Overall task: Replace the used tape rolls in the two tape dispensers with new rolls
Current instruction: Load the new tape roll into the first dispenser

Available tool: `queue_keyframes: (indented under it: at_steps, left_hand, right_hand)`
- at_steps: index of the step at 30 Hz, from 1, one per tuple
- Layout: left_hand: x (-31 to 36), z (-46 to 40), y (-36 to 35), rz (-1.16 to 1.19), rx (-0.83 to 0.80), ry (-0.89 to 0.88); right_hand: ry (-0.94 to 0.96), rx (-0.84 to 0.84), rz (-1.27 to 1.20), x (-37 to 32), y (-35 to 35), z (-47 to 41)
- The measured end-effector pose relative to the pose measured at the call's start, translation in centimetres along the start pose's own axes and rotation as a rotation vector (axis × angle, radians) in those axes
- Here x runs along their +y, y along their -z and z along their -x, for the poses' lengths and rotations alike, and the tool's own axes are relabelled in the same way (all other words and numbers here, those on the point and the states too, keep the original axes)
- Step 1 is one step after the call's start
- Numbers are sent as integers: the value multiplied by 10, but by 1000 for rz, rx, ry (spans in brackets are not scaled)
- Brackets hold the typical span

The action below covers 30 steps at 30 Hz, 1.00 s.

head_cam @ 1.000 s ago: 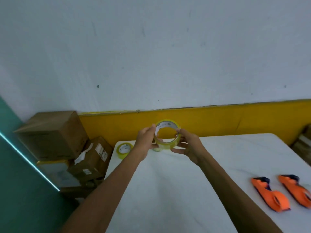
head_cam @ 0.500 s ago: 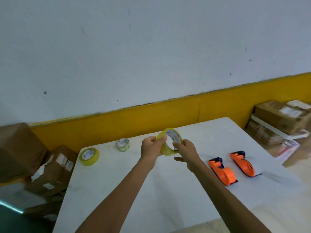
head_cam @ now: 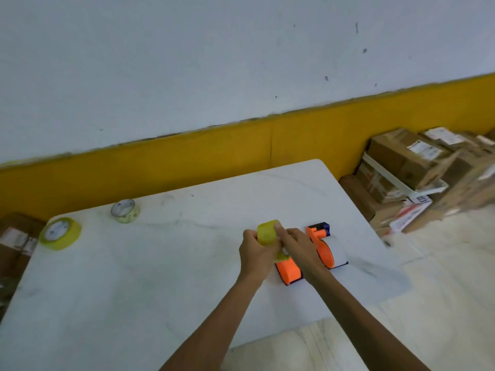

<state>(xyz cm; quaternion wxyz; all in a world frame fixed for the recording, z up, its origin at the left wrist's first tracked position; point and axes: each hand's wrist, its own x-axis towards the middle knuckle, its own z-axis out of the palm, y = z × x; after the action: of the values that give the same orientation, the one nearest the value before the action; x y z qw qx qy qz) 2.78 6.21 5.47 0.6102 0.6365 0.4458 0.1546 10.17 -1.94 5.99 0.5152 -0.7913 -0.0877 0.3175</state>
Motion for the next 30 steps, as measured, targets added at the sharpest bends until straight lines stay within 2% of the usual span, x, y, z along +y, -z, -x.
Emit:
queue_keyframes:
  at_steps: [5,7,11,14,17,19,27,30]
  left_hand:
    - [-14,-2,-43,-191,-8,-47]
    - [-24,-5,-57,-242,-70,-92]
    - [-36,-10,-73,-197,-252,-180]
    - [-55,-21,-68,-226,-184,-226]
    - [-79,-31,-61,-273,0,-140]
    - [-88,-34,-56,-297,58,-52]
    - [-91,-38,-76,-154,64,255]
    - [-90,-40,-88,-166,87,325]
  right_hand:
    - [-88,-40,-25,17,15,-18]
    - [-141,-34,-18,25,21,-29]
    - [-227,38,-83,38,43,-52]
    - [-238,37,-138,44,55,-60]
    - [-280,59,-164,59,59,-66]
    - [-288,43,-153,66,56,-69]
    - [-163,-157,-110,100,56,-75]
    - [-108,-207,-92,107,58,-76]
